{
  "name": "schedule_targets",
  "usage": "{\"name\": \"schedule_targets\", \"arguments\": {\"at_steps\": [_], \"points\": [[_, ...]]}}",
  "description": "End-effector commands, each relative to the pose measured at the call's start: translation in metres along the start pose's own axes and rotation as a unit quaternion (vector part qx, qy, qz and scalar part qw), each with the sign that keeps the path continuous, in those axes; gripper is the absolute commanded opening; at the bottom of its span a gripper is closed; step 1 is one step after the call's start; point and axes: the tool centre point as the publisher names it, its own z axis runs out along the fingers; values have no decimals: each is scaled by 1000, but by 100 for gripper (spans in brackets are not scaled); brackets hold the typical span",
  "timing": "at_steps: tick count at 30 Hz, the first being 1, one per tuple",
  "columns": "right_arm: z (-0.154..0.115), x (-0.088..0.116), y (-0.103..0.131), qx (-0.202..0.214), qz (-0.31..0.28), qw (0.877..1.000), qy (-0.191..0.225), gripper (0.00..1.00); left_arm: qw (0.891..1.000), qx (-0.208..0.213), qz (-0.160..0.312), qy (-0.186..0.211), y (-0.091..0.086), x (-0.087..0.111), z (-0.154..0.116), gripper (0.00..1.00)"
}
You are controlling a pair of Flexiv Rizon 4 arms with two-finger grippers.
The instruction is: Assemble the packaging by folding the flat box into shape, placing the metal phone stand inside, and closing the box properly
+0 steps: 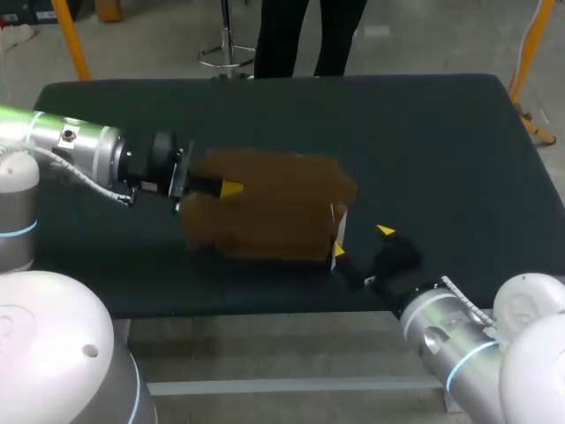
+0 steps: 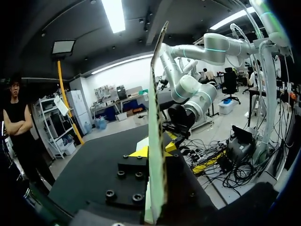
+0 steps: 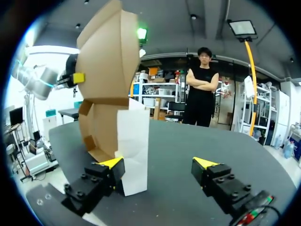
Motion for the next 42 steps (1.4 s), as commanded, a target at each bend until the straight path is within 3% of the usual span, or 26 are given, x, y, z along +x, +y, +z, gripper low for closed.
{"name": "schedule_targets", "arguments": {"at_steps": [1,18,35,42], "points": [[1,1,-1,0,-1,1000,0,100,1000,-13,10,-7,-3,10,3,0],[-1,3,-1,0,-4,1000,-1,100,1000,-15,11,-8,2,21,6,0],[1,4,-2,2,-3,1000,-1,100,996,15,-79,26,10,15,8,0],[3,4,-3,5,-4,1000,-2,100,993,5,-109,37,13,11,8,0]]}}
